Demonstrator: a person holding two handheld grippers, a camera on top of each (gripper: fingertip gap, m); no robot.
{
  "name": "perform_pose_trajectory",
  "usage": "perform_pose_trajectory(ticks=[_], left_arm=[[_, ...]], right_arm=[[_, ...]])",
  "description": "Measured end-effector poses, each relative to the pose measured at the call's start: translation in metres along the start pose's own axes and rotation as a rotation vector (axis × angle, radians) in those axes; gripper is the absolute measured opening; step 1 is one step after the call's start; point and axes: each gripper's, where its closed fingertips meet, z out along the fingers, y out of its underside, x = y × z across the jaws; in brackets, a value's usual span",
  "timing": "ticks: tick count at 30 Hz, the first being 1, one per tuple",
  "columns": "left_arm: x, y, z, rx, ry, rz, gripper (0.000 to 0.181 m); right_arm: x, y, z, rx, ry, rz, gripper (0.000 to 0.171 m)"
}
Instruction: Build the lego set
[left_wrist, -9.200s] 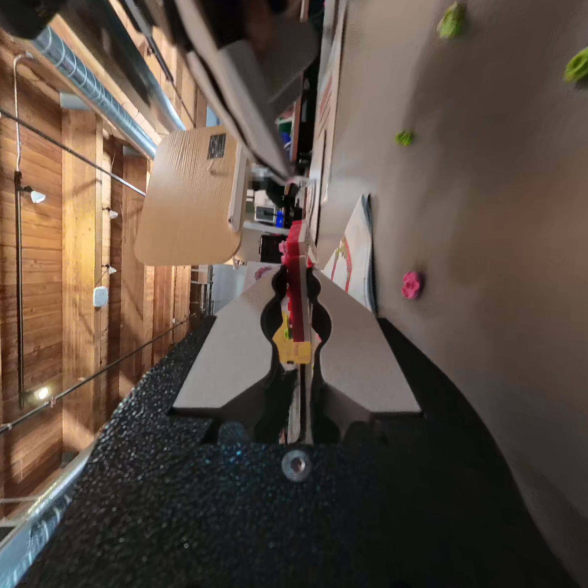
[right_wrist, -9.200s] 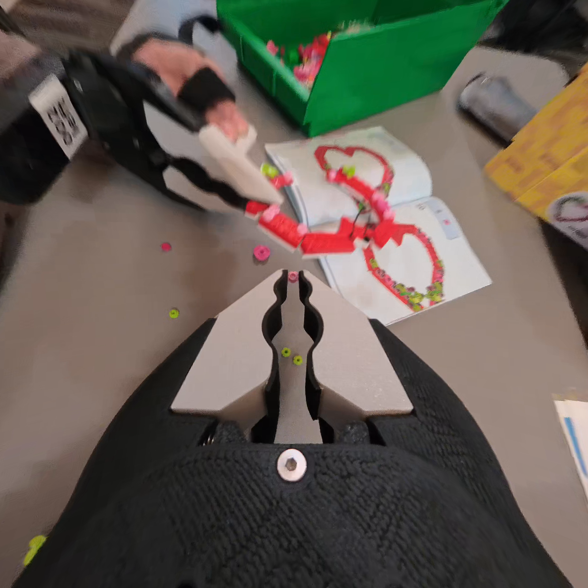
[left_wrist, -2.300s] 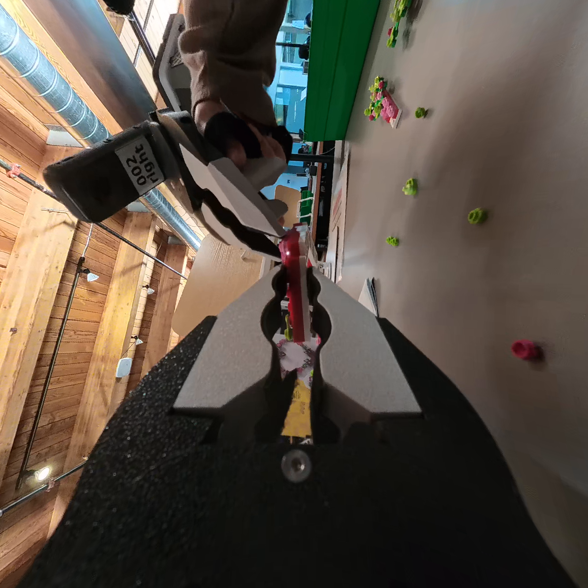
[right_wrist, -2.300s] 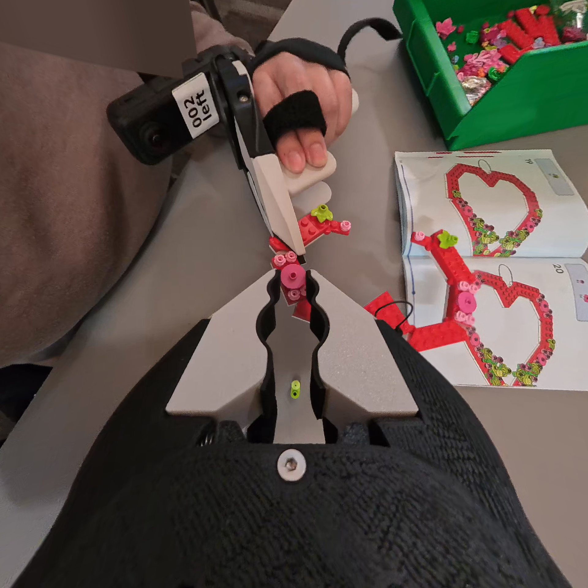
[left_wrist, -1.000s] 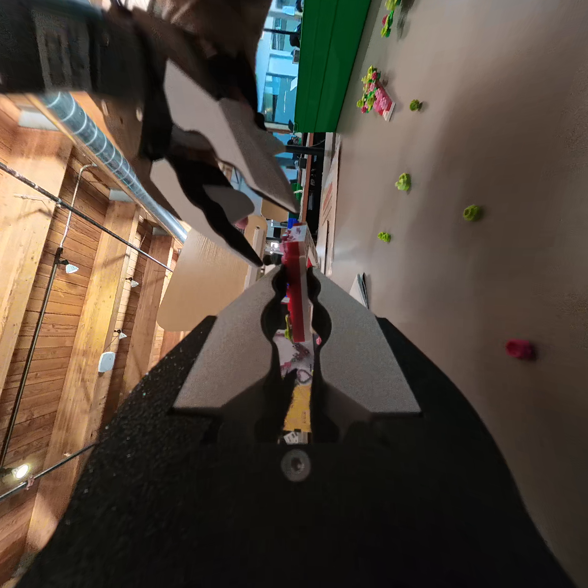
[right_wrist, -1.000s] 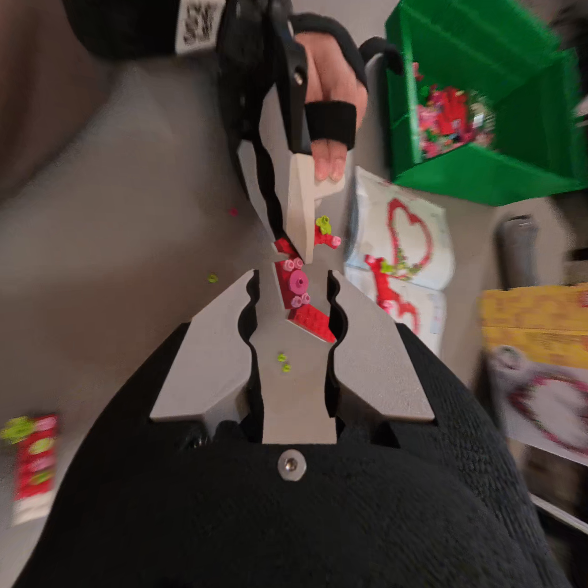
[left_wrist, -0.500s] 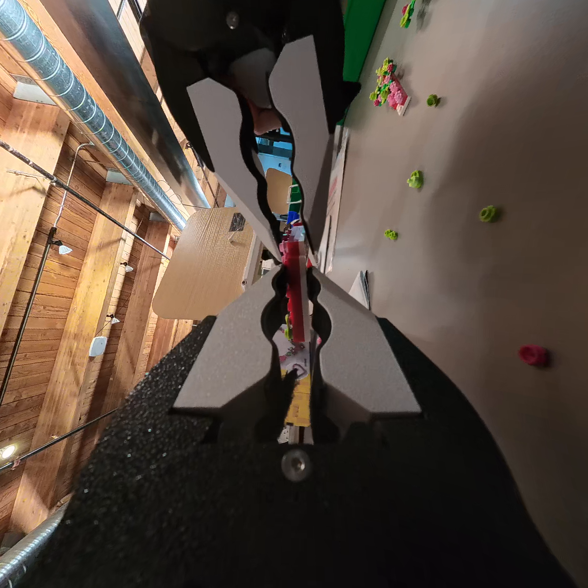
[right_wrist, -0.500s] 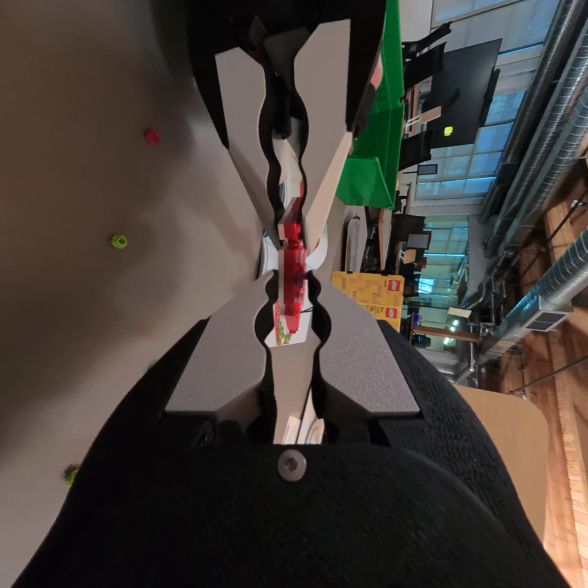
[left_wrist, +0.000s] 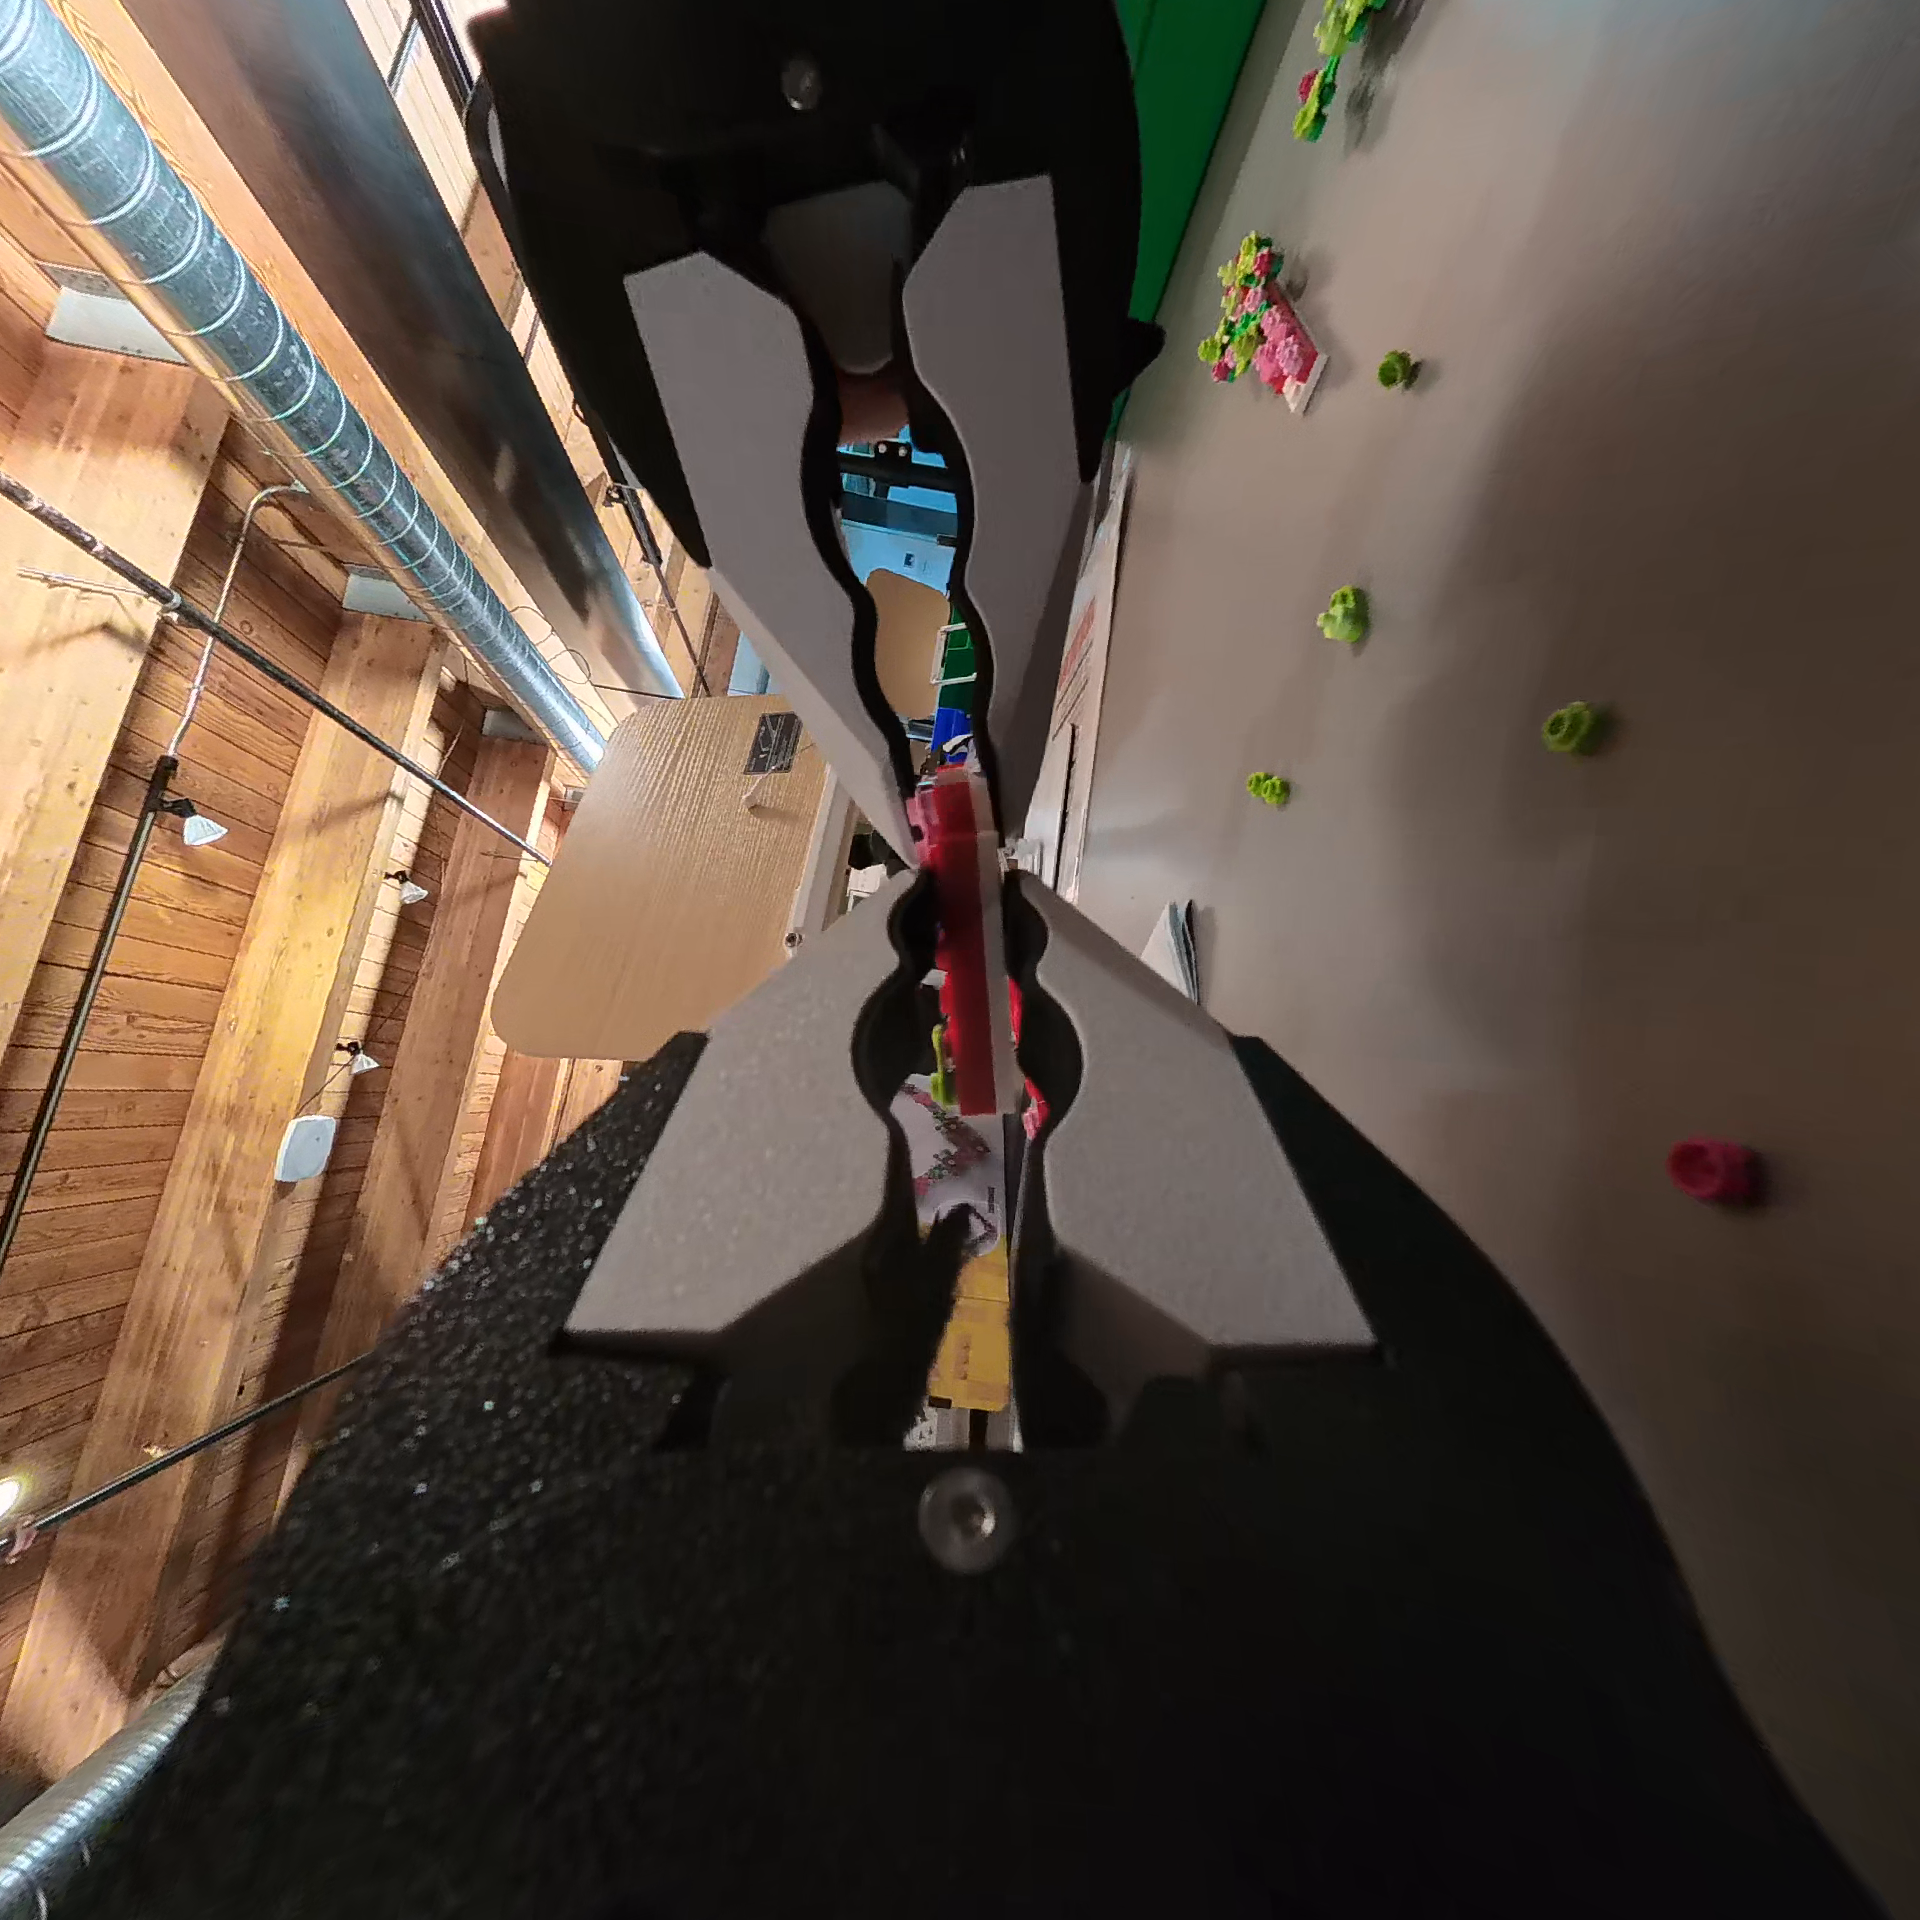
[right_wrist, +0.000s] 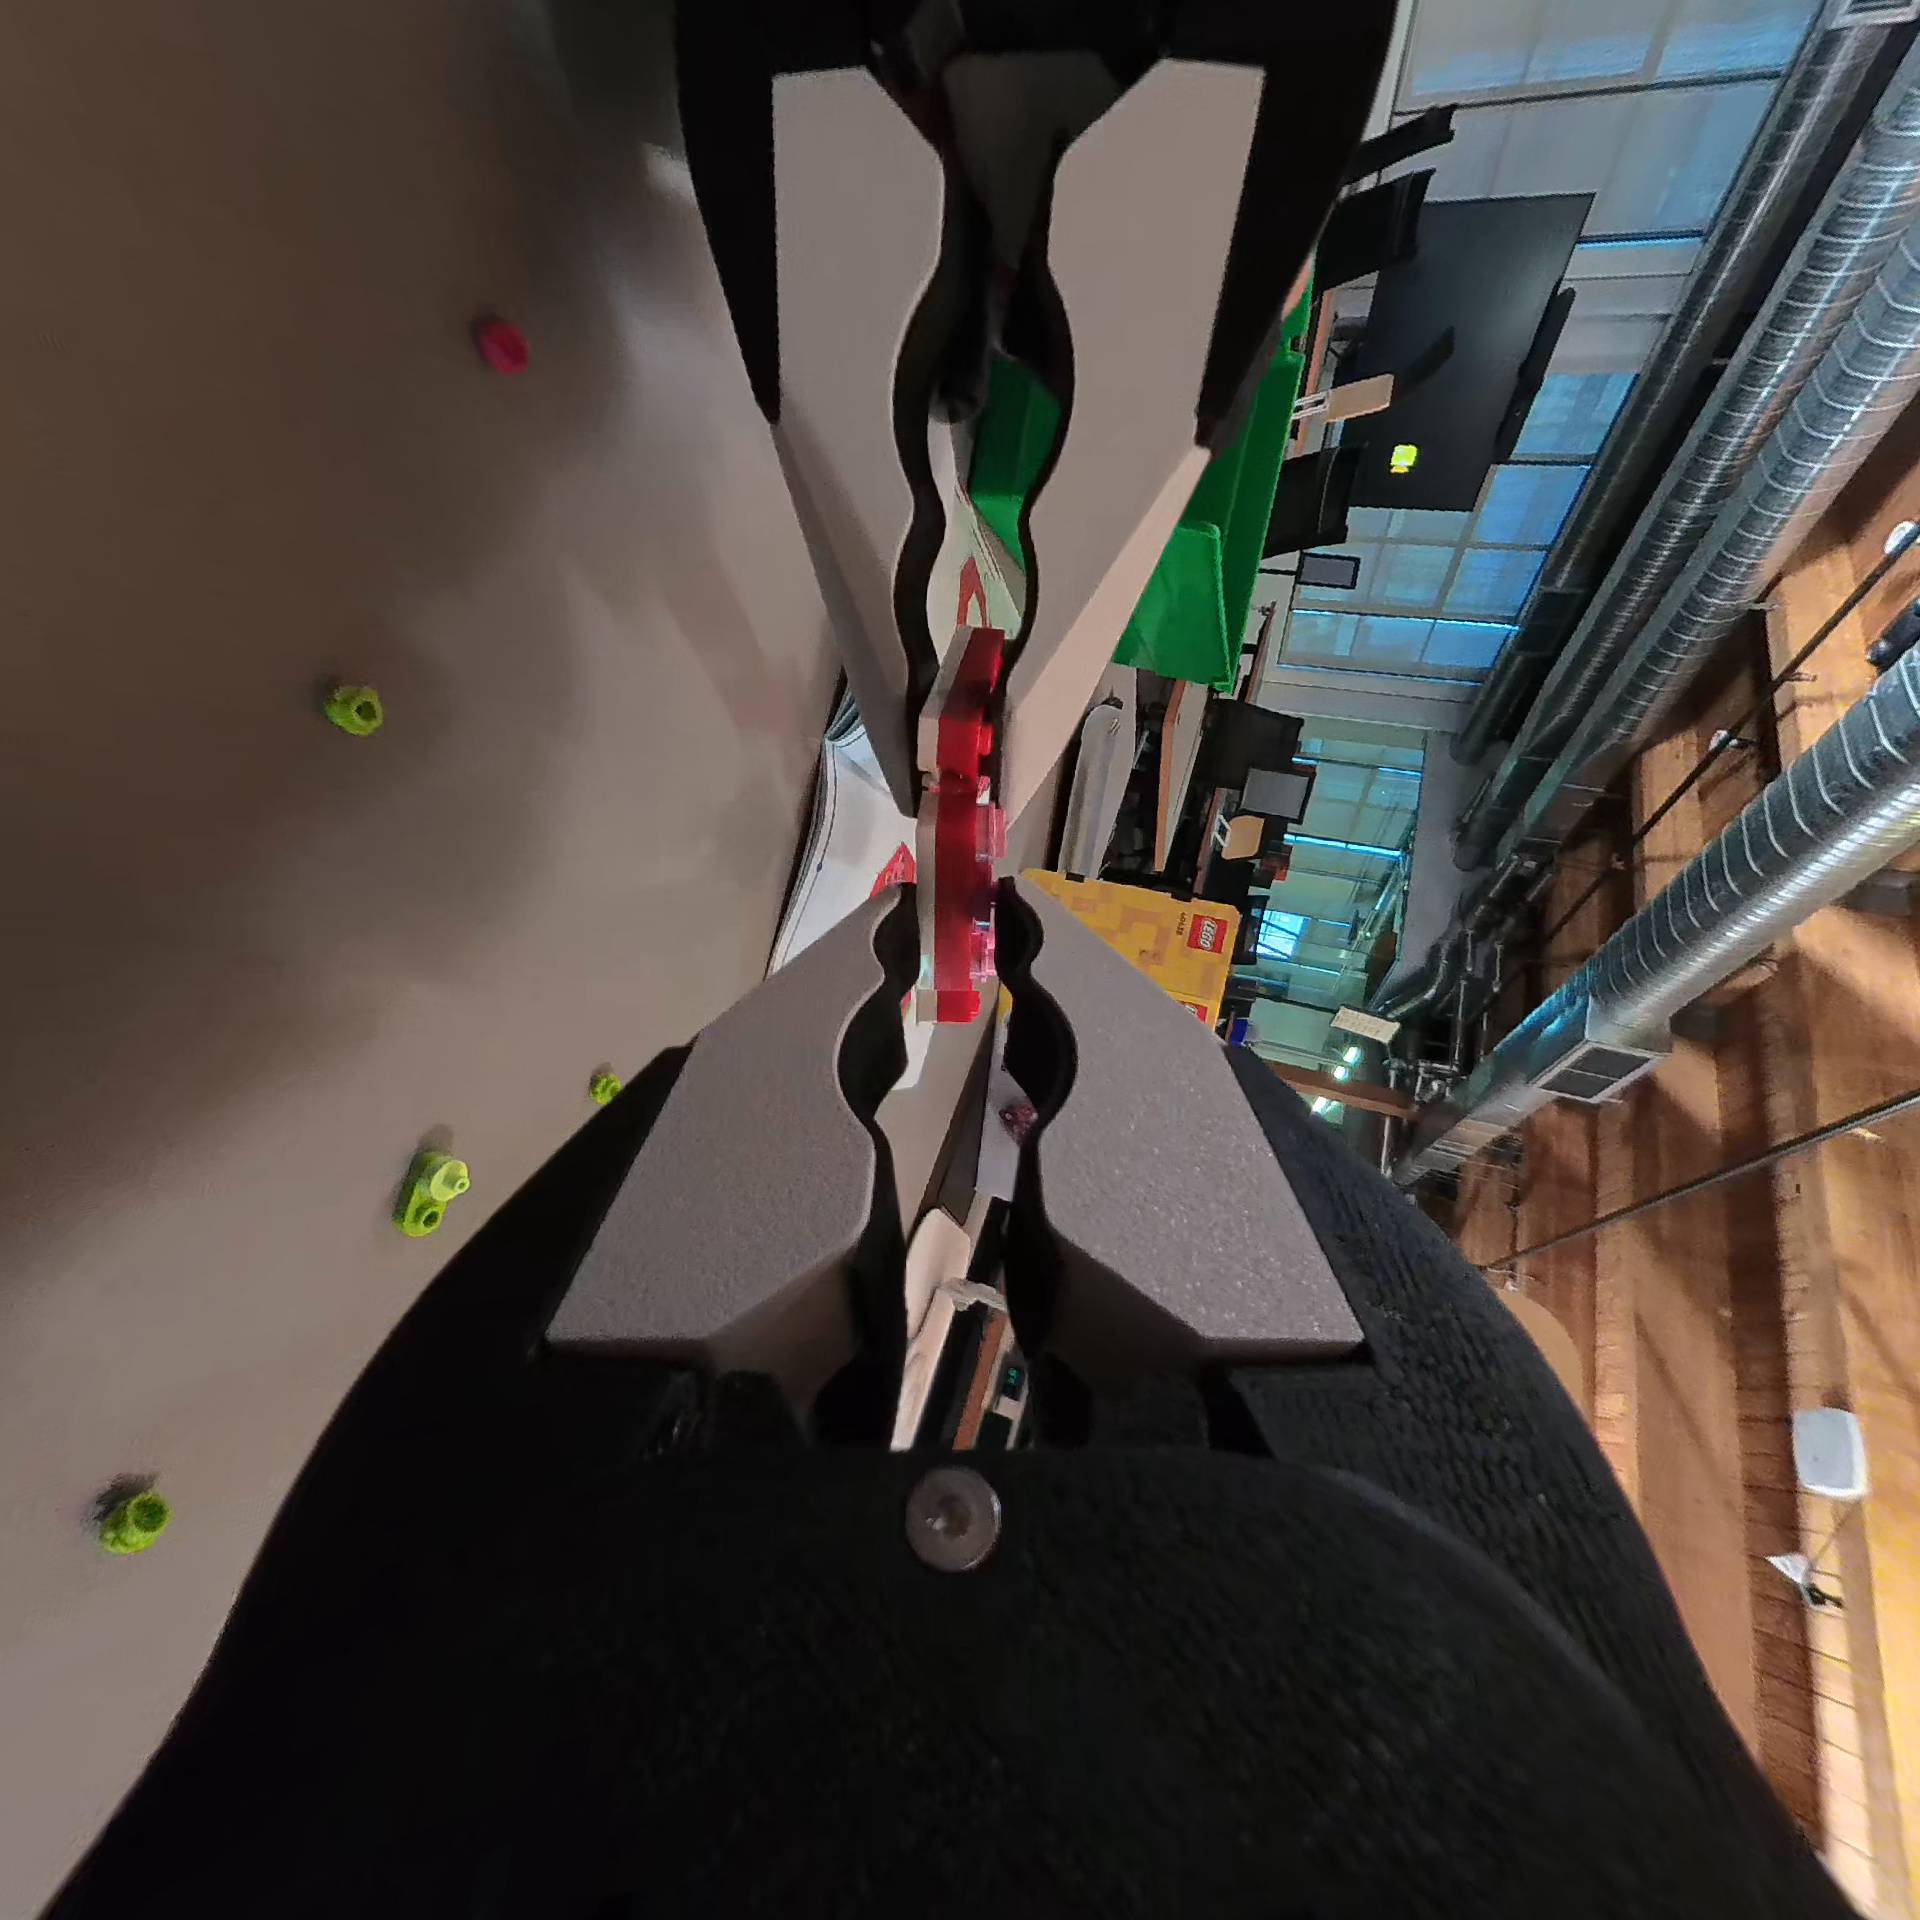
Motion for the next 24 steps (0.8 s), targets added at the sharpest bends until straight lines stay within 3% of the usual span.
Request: perform_pose_trajectory(ticks=[8, 16, 24], left_arm=[[0.004, 0.002, 0.002, -0.004, 0.017, -0.014, 0.01], [-0.007, 0.003, 0.002, 0.014, -0.033, -0.114, 0.016], [-0.01, 0.011, 0.003, -0.01, -0.04, -0.161, 0.017]], right_arm=[[-0.003, 0.003, 0.001, -0.006, 0.007, 0.011, 0.013], [0.003, 0.012, -0.001, -0.007, 0.077, 0.169, 0.013], [0.006, 0.083, -0.022, -0.179, 0.119, 0.31, 0.013]])
